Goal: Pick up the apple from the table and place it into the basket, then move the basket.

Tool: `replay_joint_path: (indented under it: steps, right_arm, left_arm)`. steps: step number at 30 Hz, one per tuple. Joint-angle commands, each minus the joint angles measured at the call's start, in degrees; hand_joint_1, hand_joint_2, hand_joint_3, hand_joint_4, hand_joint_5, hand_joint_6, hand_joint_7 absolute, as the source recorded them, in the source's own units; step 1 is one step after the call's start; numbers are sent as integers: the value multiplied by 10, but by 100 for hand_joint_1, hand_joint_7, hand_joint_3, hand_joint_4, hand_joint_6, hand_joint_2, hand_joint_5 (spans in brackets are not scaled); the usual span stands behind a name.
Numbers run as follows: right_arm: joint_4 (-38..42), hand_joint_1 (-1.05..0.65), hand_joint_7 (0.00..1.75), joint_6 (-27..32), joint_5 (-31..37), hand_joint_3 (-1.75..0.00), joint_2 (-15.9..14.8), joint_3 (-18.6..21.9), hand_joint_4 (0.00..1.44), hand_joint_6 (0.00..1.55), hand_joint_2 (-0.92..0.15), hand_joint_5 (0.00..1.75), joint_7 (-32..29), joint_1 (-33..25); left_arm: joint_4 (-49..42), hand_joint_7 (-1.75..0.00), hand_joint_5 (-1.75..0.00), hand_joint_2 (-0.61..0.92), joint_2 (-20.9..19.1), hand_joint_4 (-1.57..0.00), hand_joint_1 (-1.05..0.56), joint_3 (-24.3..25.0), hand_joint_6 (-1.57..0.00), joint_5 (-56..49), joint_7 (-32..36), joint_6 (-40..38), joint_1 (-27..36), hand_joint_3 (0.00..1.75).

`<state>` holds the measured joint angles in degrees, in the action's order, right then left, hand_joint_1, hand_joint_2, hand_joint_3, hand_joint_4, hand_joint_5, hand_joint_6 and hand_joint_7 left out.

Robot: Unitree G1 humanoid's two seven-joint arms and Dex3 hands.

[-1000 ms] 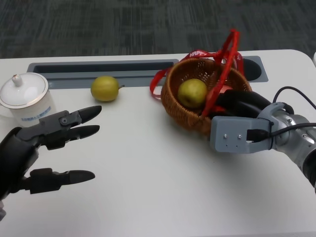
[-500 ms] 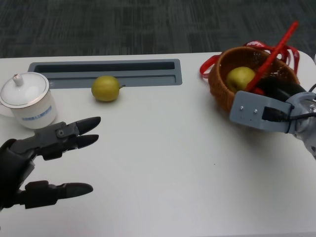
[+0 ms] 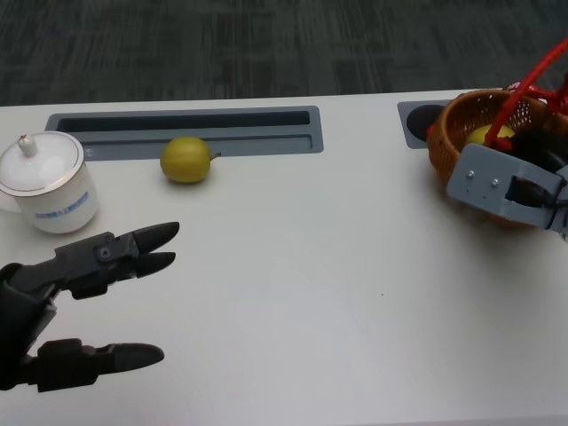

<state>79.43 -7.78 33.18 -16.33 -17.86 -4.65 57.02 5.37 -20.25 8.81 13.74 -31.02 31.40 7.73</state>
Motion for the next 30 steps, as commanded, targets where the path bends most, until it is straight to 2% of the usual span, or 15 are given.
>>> replay_joint_path:
  steps: [1, 6, 8, 10, 12, 16, 23, 30]
  right_arm:
    - [1, -41, 0, -16, -10, 0, -6, 15, 93, 84, -78, 0, 4, 8]
    - [-1, -73, 0, -48, -25, 0, -4, 32, 47, 41, -76, 0, 57, 10]
    - [-2, -85, 0, -70, -26, -1, -1, 34, 33, 26, -77, 0, 70, 10]
    - [-5, -94, 0, -92, -20, -1, 4, 29, 26, 18, -80, 0, 69, 10]
    - [-6, -98, 0, -107, -16, -2, 9, 26, 21, 14, -82, 0, 65, 11]
    - [-8, -104, 0, -120, -5, -3, 14, 14, 4, 3, -89, 0, 53, 16]
    - [-10, -105, 0, -136, -36, -2, 6, 38, 0, 0, -91, 0, 80, 20]
    - [-16, -102, 1, -145, -99, 0, -15, 95, 5, 3, -87, 2, 140, 15]
  left_arm:
    - [-6, 0, 0, 76, -7, -68, -22, 3, -54, 4, -2, 3, -6, 0]
    - [-11, -1, -1, 76, -4, -69, -24, 0, -55, 2, 0, 3, -12, 0]
    - [-12, 0, -1, 76, -4, -69, -24, -1, -55, 1, 1, 3, -13, 0]
    - [-14, 0, -1, 76, -4, -69, -25, -2, -55, -1, 1, 3, -15, 0]
    - [-18, 0, -1, 76, -4, -69, -26, -2, -55, -2, 1, 5, -18, 0]
    - [-20, 0, -1, 76, -3, -69, -25, -5, -55, 1, -1, 3, -23, 0]
    - [-21, 0, -1, 75, 0, -69, -25, -9, -56, -9, 3, 9, -29, 0]
    - [-21, -1, -1, 75, 2, -70, -25, -11, -57, -6, 2, 13, -32, 0]
